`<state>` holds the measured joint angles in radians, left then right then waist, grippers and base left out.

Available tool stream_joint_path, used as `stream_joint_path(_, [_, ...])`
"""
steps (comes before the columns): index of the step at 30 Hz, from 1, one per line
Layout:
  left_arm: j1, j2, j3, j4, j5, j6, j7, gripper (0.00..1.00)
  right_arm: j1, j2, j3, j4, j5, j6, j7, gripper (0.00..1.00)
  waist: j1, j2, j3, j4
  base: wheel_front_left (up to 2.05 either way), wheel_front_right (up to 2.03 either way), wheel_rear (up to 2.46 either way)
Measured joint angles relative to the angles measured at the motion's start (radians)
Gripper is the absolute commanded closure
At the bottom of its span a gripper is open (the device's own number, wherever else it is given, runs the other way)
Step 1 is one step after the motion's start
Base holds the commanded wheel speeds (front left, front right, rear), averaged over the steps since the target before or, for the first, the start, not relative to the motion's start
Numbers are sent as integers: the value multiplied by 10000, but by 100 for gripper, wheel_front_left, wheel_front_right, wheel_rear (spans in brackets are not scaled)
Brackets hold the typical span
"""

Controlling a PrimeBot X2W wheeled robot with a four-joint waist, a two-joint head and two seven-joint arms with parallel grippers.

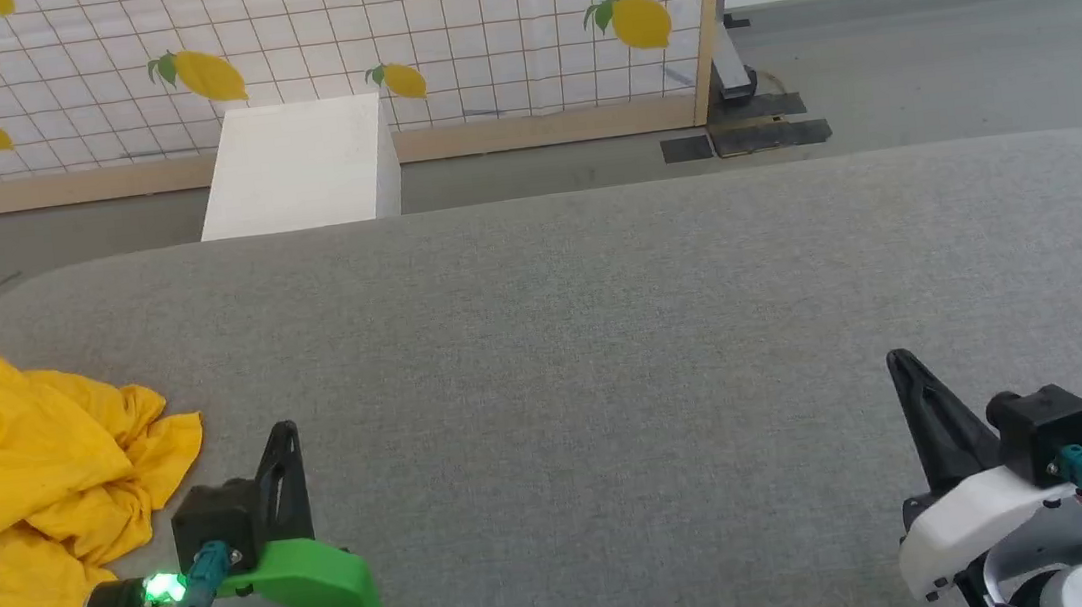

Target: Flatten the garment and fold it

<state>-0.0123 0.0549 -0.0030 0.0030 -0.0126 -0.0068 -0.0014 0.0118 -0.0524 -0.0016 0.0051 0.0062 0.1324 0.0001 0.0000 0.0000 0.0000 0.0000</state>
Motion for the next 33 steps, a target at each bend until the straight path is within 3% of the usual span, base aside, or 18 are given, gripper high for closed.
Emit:
stream_joint_path(20, [-2,2,-2,0,-4,-2,0,100,1,0,2,2,2,0,0,100,0,0,0,0,0,0,0])
stream_joint_path(21, [-3,2,-10,0,-13,-4,0,0,1,-2,-2,8,4,0,0,0,0,0,0,0,0,0,0])
stream_joint_path(22, [-3,2,-19,2,-23,-4,0,100,1,-2,-4,8,4,0,0,100,0,0,0,0,0,0,0])
stream_joint_path(23, [-3,2,-25,2,-25,-4,0,0,1,-2,-6,10,4,0,0,0,0,0,0,0,0,0,0])
stream_joint_path(33, [-37,2,-240,268,-219,105,-192,0,1,-2,-54,61,102,0,-105,0,0,0,6,150,0,0,0])
